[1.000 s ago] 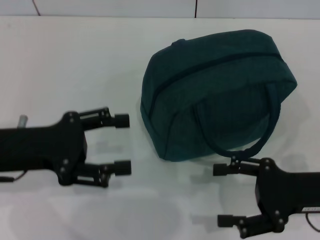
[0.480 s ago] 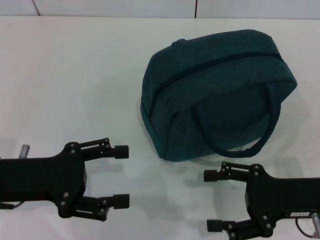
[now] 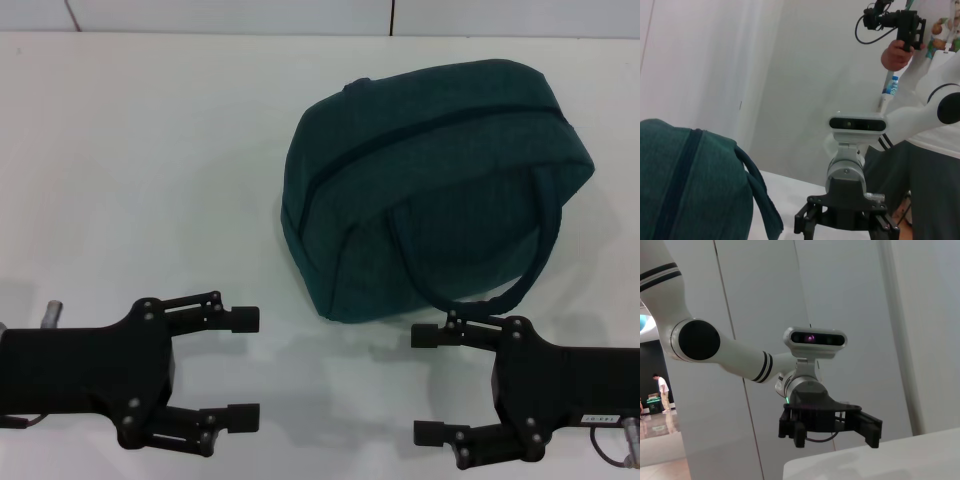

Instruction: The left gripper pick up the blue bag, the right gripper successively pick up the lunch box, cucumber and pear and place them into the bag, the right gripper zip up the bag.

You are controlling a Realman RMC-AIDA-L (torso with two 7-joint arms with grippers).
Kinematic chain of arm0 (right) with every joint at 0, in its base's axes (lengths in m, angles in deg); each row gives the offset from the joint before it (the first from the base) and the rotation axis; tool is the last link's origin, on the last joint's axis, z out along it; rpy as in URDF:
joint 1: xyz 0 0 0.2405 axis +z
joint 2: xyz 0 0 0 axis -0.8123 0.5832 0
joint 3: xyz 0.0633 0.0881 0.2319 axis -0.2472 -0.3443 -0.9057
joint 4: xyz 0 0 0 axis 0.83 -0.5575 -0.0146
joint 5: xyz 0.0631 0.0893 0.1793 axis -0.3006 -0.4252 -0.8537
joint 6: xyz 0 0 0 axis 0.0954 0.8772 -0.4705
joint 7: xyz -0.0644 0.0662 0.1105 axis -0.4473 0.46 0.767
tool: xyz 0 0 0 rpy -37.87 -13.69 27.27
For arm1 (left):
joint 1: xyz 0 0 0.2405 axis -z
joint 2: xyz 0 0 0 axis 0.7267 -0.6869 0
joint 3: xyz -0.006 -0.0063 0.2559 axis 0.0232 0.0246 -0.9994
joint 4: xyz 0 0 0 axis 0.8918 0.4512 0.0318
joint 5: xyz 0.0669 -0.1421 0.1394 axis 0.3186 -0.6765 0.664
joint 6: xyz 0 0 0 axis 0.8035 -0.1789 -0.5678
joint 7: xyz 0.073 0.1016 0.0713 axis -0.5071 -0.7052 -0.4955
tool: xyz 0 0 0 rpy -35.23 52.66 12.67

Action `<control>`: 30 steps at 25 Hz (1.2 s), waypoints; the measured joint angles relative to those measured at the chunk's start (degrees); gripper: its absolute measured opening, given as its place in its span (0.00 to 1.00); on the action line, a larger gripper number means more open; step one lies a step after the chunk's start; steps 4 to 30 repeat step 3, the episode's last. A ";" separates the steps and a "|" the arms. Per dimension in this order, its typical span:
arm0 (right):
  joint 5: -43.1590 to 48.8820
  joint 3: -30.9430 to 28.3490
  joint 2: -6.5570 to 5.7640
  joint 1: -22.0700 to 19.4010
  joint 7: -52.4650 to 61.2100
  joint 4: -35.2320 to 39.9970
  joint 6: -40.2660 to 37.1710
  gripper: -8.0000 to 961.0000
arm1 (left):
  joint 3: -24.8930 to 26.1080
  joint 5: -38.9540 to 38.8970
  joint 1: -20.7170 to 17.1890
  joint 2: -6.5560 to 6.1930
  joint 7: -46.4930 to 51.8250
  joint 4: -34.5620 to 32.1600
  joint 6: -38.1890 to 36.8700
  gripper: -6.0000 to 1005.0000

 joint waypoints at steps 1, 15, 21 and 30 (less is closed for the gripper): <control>0.00 0.00 0.02 0.00 0.00 0.00 0.05 0.90 | 0.00 0.16 0.10 0.00 0.08 0.00 -0.01 0.88; -0.01 0.00 0.03 -0.01 0.00 0.00 0.05 0.90 | 0.00 0.44 0.29 0.02 0.20 0.00 -0.01 0.88; -0.01 0.00 0.03 -0.01 0.00 0.00 0.05 0.90 | 0.00 0.44 0.29 0.02 0.20 0.00 -0.01 0.88; -0.01 0.00 0.03 -0.01 0.00 0.00 0.05 0.90 | 0.00 0.44 0.29 0.02 0.20 0.00 -0.01 0.88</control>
